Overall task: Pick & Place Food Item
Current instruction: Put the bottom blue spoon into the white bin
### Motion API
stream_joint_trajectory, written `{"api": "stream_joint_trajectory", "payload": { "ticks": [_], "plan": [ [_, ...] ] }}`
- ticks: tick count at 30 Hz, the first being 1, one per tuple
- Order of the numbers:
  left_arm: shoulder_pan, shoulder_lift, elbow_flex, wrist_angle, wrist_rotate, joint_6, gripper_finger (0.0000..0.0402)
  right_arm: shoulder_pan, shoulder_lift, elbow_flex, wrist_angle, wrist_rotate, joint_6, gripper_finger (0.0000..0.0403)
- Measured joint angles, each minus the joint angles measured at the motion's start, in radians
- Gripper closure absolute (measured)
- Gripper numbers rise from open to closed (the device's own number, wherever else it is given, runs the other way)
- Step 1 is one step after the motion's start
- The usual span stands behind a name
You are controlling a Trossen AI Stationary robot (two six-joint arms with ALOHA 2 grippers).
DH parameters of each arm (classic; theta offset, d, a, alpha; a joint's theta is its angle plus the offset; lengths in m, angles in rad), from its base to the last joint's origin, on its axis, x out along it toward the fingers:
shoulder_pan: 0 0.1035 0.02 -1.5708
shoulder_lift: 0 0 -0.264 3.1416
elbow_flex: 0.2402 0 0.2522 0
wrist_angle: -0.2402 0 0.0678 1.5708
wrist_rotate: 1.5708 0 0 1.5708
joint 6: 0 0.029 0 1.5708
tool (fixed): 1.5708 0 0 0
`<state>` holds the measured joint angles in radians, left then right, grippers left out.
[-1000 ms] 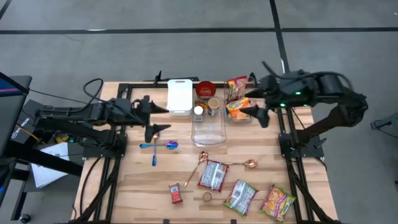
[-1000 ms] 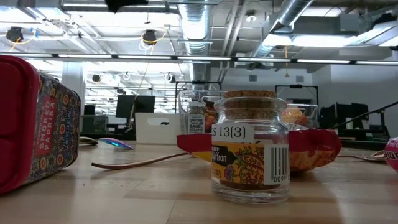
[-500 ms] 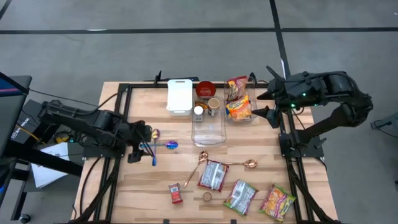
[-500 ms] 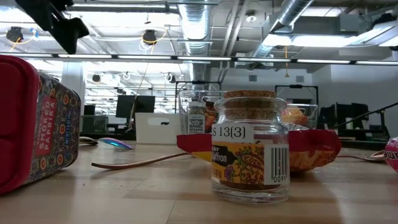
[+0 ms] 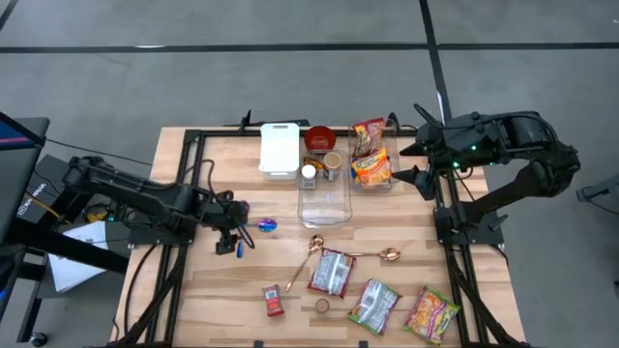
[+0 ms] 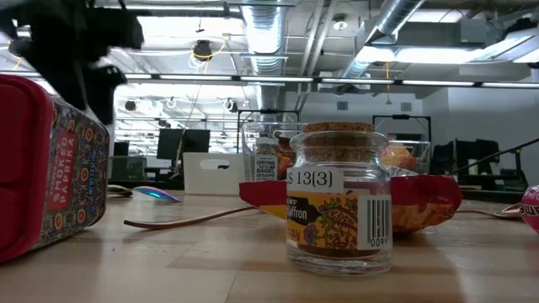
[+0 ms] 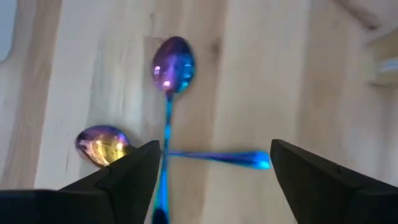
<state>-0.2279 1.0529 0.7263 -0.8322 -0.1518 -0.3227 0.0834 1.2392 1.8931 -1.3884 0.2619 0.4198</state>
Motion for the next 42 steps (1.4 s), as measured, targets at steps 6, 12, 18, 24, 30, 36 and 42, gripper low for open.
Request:
{"api": "stream_joint_trajectory", "payload": {
  "ticks": [6, 12, 18, 24, 30, 36, 42],
  "plan": [
    [0.000, 0.041, -0.128, 0.194, -0.034, -0.011, 0.0135, 0.000, 0.000, 0.000, 0.000, 0.001, -0.008, 0.0088],
    [0.024, 0.087, -0.195, 0.307, -0.038, -0.027, 0.0171, 0.000, 0.000, 0.000, 0.000, 0.000, -0.009, 0.0088],
    [0.112, 0.115, -0.200, 0.347, -0.053, 0.071, 0.0178, 0.000, 0.000, 0.000, -0.003, 0.000, -0.011, 0.0088],
    [0.195, 0.137, -0.200, 0.362, 0.041, 0.166, 0.0181, 0.000, 0.000, 0.000, -0.003, -0.001, -0.011, 0.0088],
    [0.225, 0.152, -0.200, 0.362, 0.099, 0.235, 0.0184, 0.000, 0.000, 0.000, -0.003, -0.001, -0.008, 0.0088],
    [0.225, 0.183, -0.200, 0.372, 0.124, 0.272, 0.0184, 0.000, 0.000, 0.000, -0.004, 0.000, -0.008, 0.0088],
    [0.225, 0.239, -0.200, 0.421, 0.132, 0.273, 0.0184, 0.000, 0.000, 0.000, -0.003, 0.000, -0.009, 0.0088]
  ]
}}
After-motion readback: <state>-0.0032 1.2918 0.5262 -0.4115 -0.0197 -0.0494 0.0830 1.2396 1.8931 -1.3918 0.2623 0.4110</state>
